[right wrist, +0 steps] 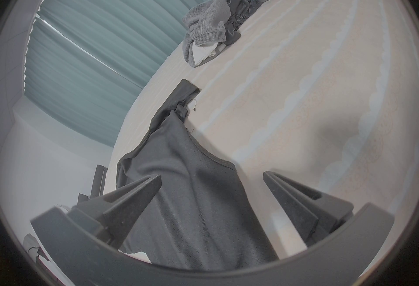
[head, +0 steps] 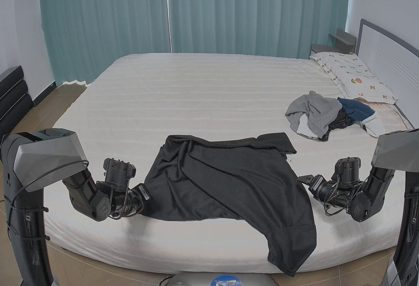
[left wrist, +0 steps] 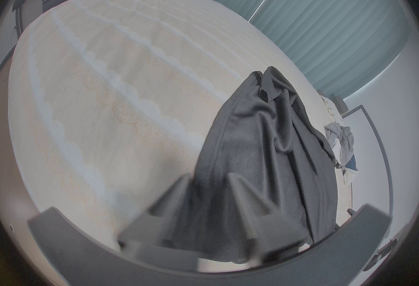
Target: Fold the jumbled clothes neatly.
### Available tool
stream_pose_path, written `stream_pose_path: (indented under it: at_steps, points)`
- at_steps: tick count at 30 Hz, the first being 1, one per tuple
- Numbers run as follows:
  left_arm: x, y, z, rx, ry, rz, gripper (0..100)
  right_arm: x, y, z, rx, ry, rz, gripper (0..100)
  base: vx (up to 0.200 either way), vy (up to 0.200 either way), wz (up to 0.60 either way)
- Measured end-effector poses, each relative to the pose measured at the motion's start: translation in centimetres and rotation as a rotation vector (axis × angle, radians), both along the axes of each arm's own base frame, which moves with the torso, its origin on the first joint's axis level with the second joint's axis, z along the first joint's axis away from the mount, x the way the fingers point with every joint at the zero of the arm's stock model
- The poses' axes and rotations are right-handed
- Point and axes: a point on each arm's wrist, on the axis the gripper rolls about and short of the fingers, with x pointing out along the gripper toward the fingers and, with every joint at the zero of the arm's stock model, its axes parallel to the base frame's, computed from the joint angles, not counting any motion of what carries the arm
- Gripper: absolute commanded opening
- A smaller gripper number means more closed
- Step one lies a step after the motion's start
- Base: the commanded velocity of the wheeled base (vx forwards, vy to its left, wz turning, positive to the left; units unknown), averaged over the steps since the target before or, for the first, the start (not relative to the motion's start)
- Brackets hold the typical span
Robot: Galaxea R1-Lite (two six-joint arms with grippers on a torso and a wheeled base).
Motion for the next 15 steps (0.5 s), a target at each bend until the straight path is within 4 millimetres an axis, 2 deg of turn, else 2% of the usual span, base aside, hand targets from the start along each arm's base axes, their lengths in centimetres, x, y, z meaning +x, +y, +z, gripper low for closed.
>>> stream_pose_path:
  at_steps: [10, 15]
  points:
    - [-0.7, -0.2, -0.6, 0.011, 0.029, -0.01, 0, -0.1, -0.2, -0.6, -0.017, 0.015, 0.006, 100, 0.0, 0.0, 0.0]
    - [-2.3, 0.4, -0.6, 0.022, 0.069, -0.008, 0, -0.3, -0.2, -0.7, -0.029, 0.026, 0.013, 100, 0.0, 0.0, 0.0]
